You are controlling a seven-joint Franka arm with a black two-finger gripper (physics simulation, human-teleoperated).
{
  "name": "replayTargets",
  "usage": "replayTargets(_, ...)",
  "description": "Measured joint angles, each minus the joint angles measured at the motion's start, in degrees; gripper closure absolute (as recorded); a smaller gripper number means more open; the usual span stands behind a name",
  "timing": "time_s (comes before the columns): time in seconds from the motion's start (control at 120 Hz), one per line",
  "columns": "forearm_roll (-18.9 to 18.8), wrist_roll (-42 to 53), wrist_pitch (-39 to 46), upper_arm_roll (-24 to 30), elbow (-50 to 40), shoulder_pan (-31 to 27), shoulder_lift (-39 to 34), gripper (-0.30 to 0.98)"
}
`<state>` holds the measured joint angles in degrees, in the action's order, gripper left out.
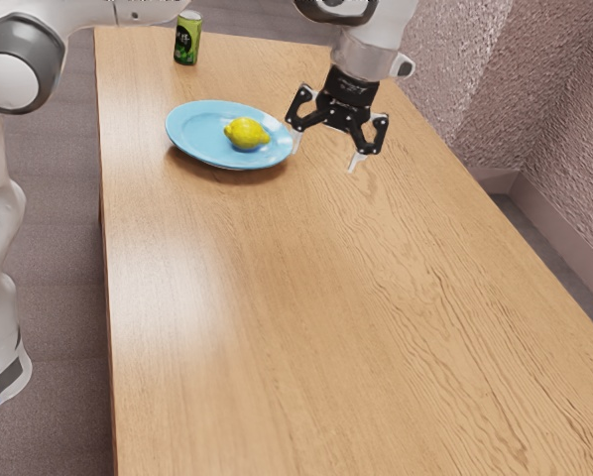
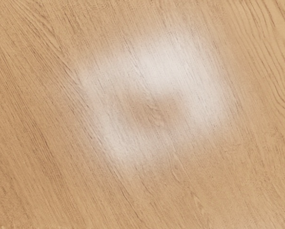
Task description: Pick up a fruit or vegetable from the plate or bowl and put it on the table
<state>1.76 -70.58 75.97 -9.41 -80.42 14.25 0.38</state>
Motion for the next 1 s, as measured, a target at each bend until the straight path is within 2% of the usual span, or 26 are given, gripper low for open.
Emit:
replayTargets(0.1, 0.2, -9.6, 3.6, 0.0, 0.0, 1.0, -0.1, 0.0)
replayTargets(0.167, 0.3, -11.9, 4.7, 0.2, 0.0, 1.6, -0.3, 0.0)
replayTargets(0.275, 2.1, -7.9, 5.2, -2.3, -0.2, 4.9, -1.6, 0.0)
replayTargets(0.375, 1.8, 2.1, 5.4, -5.3, -0.1, 6.2, 2.9, 0.0)
replayTargets(0.417, 1.8, 7.4, 5.5, -5.5, -0.1, 2.2, 5.5, 0.0)
replayTargets(0.475, 1.8, 14.7, 5.6, -6.2, -0.2, -10.5, 6.8, 0.0)
replayTargets(0.517, 1.8, 19.9, 5.6, -8.7, -0.3, -17.8, 6.2, 0.0)
replayTargets(0.558, 1.8, 24.8, 5.7, -11.5, -0.3, -22.0, 6.1, 0.0)
replayTargets(0.675, 2.0, 38.0, 6.1, -15.7, -0.3, -26.0, 8.7, 0.0)
replayTargets(0.825, 3.8, 53.4, 9.8, -15.9, -0.4, -29.0, 14.9, 0.0)
replayTargets(1.0, 4.9, 71.3, 14.4, -15.7, -0.4, -30.7, 16.1, 0.0)
